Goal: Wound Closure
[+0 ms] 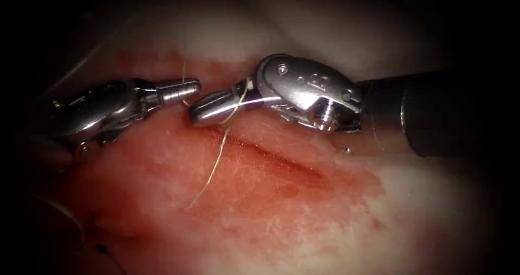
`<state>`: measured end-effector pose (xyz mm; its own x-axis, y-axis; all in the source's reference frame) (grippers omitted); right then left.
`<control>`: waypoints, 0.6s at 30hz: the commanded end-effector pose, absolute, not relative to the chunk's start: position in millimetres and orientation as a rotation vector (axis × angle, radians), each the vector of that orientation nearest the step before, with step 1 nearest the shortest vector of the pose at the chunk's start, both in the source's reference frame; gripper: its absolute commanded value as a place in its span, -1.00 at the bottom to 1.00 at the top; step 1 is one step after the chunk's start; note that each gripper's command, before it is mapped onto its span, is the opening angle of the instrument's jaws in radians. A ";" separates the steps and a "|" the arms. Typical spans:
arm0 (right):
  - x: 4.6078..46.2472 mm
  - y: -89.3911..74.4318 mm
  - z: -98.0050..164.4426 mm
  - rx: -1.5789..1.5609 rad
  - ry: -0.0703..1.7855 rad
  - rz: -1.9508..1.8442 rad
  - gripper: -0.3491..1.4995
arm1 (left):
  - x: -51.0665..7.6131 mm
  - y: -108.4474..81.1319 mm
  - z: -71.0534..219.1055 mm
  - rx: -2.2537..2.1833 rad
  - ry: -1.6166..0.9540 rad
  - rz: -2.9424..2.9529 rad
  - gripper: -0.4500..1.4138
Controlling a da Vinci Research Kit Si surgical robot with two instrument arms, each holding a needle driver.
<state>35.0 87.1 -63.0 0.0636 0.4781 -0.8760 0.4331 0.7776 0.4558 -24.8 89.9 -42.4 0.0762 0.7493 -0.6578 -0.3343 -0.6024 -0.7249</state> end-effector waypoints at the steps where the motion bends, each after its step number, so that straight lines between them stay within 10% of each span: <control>1: 35.8 87.2 -62.6 0.765 1.548 0.015 -0.71 | -25.4 89.5 -41.8 -1.530 -0.436 1.655 -0.89; 18: 35.9 84.9 -62.4 0.843 1.356 -0.265 0.14 | -25.9 88.3 -42.2 -1.547 -0.460 1.662 -0.89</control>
<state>35.1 84.8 -62.9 0.2406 0.2914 -0.9259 0.6228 0.6852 0.3775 -25.4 88.7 -42.8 0.0698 0.7488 -0.6592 -0.3055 -0.6130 -0.7286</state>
